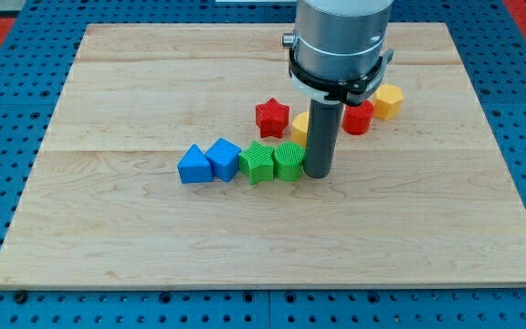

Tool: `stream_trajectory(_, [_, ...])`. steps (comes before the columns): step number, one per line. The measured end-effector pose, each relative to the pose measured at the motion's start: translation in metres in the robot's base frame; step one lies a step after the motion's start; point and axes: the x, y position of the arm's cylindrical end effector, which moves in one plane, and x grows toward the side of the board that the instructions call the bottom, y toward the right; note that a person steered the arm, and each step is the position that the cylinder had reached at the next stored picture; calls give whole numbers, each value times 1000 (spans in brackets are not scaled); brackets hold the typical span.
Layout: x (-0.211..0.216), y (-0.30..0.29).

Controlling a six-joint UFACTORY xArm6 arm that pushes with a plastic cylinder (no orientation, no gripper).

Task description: Push the heart into the red star

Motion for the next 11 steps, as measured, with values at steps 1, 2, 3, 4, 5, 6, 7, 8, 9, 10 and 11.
stream_trajectory(1, [0, 0])
stream_trajectory(2, [-10, 3])
stream_trajectory(3, [-26, 19])
stream_trajectory(4, [-35, 35])
stream_trajectory(5, [-36, 33])
stream_trajectory(6, [-42, 20])
stream_trajectory(7, [-53, 8])
stream_trajectory(8, [-56, 0])
stream_trajectory(9, [-61, -1])
stream_trajectory(10, [-69, -2])
stream_trajectory(11, [-77, -8])
